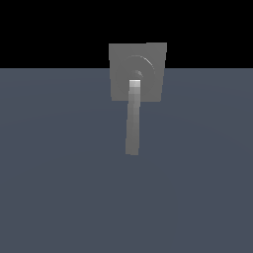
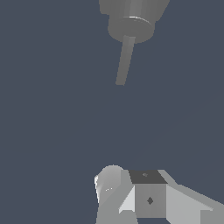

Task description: Turn on the faucet by rotating a designated handle.

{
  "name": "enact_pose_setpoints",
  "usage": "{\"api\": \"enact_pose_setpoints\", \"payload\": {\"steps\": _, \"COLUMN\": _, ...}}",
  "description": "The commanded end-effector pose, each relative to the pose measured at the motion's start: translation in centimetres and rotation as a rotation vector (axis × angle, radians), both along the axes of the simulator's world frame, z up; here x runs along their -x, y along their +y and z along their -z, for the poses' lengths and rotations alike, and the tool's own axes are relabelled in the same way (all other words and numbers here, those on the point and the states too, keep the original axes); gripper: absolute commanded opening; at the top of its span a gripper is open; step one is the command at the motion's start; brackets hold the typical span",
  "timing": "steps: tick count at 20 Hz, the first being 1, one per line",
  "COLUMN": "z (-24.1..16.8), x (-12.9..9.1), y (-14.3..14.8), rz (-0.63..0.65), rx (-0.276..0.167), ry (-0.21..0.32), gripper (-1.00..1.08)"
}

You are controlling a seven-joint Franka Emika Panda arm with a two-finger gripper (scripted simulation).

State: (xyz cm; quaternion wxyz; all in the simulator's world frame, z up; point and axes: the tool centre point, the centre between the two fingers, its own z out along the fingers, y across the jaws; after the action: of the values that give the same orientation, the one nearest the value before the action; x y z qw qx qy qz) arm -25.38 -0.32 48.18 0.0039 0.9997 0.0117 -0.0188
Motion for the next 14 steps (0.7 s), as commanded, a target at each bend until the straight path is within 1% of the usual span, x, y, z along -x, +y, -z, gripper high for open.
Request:
{"api": "enact_pose_setpoints", "payload": {"steps": 1, "z": 0.00, "x": 0.00, "y": 0.00, "rz": 0.000, "rx": 0.000, "ry": 0.000, "gripper": -1.00}}
{"api": "enact_pose_setpoints", "payload": {"steps": 8, "z": -0.11, "x": -0.42, "y": 0.57, "rz": -0.053, "rx": 0.025, "ry": -0.010, "gripper": -1.00}}
{"api": "enact_pose_setpoints", "payload": {"steps": 14, "z": -0.10, "x": -0.52, "y": 0.75, "rz": -0.063, "rx": 0.025, "ry": -0.010, "gripper": -1.00}}
